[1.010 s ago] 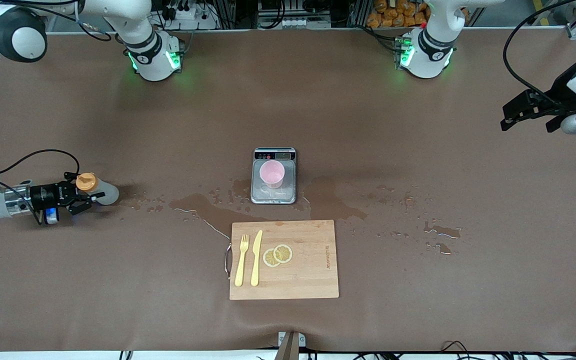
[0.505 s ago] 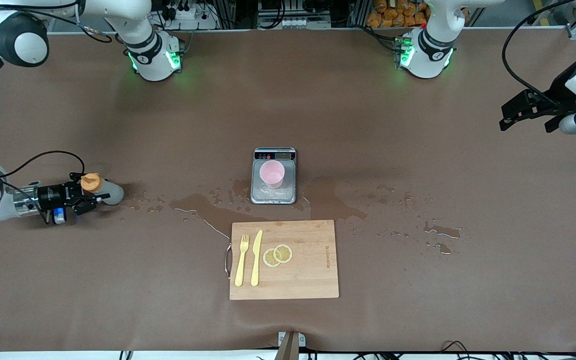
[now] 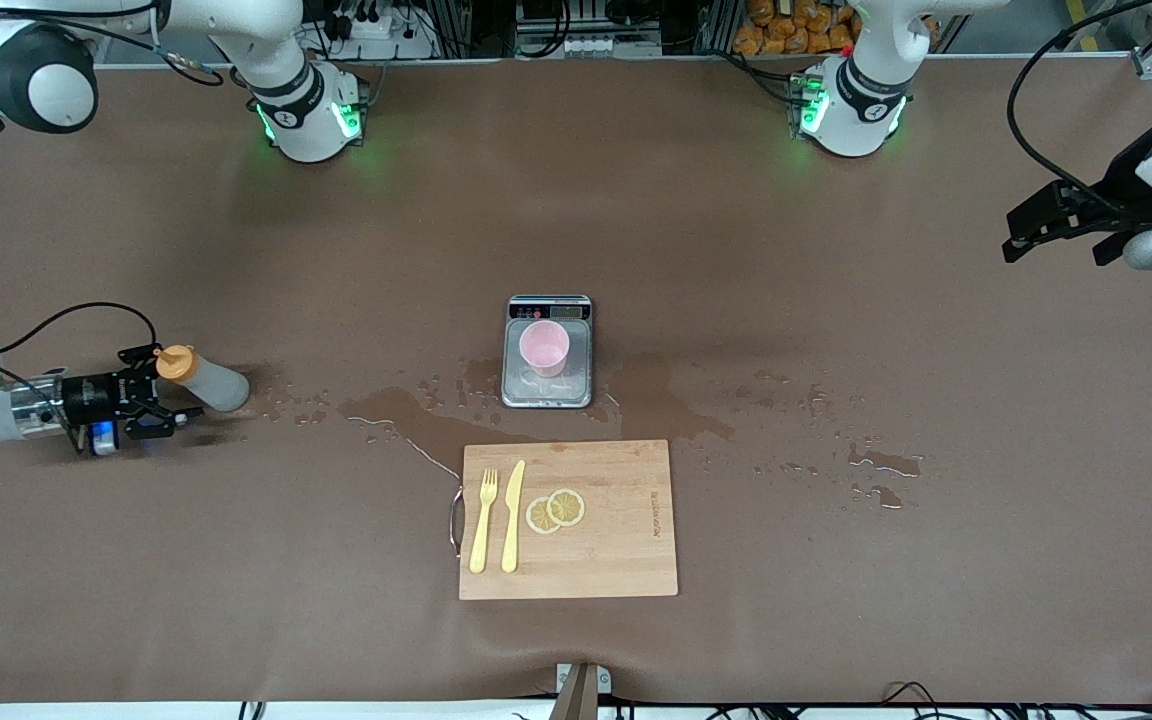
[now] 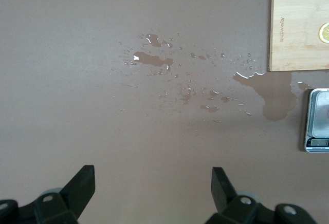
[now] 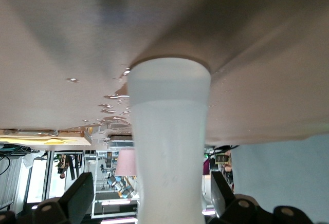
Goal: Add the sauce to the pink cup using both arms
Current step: 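Lower the bottle upright onto the table with the right gripper, then open the right gripper and release the bottle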
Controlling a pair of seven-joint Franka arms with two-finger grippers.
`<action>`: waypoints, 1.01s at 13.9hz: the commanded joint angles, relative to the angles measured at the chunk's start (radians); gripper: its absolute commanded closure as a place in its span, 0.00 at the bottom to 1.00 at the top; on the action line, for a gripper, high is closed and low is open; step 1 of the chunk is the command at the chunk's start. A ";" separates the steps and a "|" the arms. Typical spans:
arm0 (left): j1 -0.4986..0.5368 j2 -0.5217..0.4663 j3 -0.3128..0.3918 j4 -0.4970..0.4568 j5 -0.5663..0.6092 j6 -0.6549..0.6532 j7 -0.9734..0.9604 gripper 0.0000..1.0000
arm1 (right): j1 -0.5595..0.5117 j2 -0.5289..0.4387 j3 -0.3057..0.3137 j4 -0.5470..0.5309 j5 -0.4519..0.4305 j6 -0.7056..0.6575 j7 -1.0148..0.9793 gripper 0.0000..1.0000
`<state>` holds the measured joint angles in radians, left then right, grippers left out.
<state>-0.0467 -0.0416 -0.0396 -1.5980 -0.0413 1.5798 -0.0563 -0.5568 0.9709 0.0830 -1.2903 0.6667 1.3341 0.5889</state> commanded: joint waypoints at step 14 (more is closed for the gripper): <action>0.005 0.002 -0.006 0.013 0.018 -0.007 0.019 0.00 | 0.329 -0.326 0.024 0.218 -0.470 -0.127 0.109 0.00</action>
<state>-0.0469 -0.0415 -0.0410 -1.5971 -0.0413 1.5798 -0.0563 -0.3170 0.7161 0.1129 -1.0537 0.2837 1.2067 0.6970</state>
